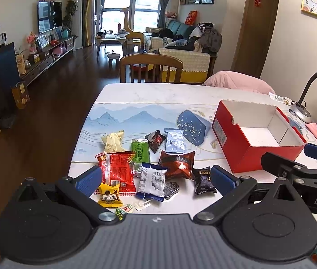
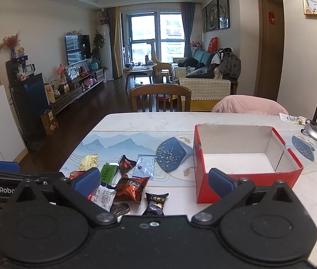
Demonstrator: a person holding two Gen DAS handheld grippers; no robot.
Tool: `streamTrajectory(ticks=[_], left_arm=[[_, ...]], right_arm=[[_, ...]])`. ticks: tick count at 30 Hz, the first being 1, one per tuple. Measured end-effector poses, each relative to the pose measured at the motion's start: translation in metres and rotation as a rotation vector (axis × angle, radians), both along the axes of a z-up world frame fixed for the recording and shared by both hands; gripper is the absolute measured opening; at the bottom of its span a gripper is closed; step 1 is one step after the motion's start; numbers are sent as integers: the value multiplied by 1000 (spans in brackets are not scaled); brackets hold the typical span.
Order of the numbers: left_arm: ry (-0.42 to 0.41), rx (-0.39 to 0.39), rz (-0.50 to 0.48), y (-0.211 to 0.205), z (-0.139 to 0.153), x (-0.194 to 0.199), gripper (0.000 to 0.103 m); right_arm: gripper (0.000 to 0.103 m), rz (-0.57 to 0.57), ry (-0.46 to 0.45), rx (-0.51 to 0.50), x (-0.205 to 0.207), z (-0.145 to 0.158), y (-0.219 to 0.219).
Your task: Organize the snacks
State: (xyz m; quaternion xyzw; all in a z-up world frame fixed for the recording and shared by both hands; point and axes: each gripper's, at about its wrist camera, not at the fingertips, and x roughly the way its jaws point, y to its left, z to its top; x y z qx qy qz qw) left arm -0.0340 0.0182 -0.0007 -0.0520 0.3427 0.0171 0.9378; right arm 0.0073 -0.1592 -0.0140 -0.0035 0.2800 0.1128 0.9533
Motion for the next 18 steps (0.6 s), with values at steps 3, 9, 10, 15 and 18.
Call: streamTrajectory(ticks=[3,9,10,15,18], left_arm=[[0,1,-2,0,0,2,103],[0,0,-7,2,4,3,103],[-1,0,-7,1,4,3,103],[0,-1,-7,2,5,4,103],[-2,2,-6,1,5,4,103]], right_arm=[[103,-2,-1,-1,0,0,0],[103,-6,-5,-6,-1,2,3],[103,-6,-6,-6,-1,2,3],[103,-5,-1,-5,-1,3,3],[103,-5,-2,-5,-1,3,3]])
